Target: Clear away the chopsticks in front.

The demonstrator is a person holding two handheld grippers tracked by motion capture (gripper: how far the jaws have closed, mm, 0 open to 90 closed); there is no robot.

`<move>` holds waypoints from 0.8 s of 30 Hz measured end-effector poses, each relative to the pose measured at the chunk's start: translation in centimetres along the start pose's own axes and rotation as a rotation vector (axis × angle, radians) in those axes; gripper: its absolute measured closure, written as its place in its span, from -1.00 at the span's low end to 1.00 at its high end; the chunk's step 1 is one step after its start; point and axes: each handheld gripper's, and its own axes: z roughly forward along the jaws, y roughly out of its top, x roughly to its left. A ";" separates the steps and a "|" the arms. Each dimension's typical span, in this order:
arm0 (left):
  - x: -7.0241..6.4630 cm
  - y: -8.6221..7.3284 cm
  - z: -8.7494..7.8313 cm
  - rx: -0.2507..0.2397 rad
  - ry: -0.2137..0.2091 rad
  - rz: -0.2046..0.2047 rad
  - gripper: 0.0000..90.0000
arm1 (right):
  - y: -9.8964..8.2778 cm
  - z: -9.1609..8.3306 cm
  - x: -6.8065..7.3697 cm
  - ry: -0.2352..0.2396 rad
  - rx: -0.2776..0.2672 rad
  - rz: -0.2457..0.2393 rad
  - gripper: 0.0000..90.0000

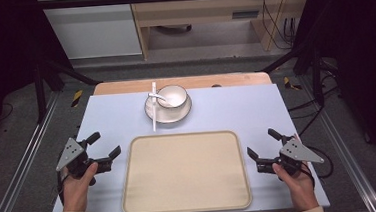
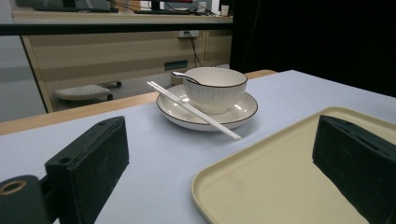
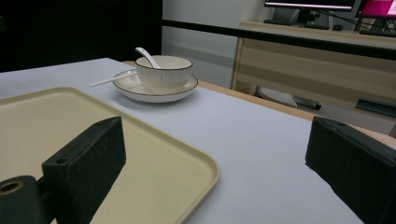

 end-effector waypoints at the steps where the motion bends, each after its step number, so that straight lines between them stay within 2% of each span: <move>1: -0.1 0.1 0.1 0.006 0.004 0.004 -0.93 | 0.0 0.0 0.0 0.000 0.000 0.000 -0.88; 6: -0.7 0.7 1.3 0.038 -0.002 0.030 -0.92 | -0.1 0.0 0.0 -0.005 0.013 0.014 -0.89; 8: -0.7 1.1 2.0 0.059 -0.004 0.026 -0.91 | -0.1 0.0 0.0 -0.009 0.018 0.015 -0.89; 9: -0.7 1.3 2.4 0.070 -0.005 0.024 -0.91 | -0.1 0.0 0.0 -0.009 0.018 0.015 -0.89; 10: -0.8 1.8 3.5 0.101 -0.016 0.034 -0.91 | -0.2 0.0 0.0 -0.010 0.022 0.015 -0.89; 11: -0.8 1.8 3.5 0.101 -0.016 0.034 -0.90 | -0.2 0.1 0.0 -0.011 0.024 0.014 -0.89; 15: -1.0 2.5 6.0 0.175 -0.025 0.072 -0.87 | -0.2 0.1 0.0 -0.015 0.029 0.015 -0.89; 18: -0.9 3.1 7.7 0.207 -0.035 0.056 -0.85 | -0.1 0.0 0.1 -0.018 0.033 0.021 -0.89; 21: -0.8 3.7 9.2 0.219 -0.017 0.042 -0.85 | -0.1 0.1 0.1 -0.019 0.034 0.020 -0.89; 23: -0.8 4.2 10.4 0.237 0.015 0.035 -0.82 | -0.1 0.1 0.2 -0.019 0.041 0.015 -0.89; 24: -0.8 4.6 11.1 0.241 0.017 0.020 -0.80 | -0.1 0.2 0.3 -0.017 0.043 0.020 -0.89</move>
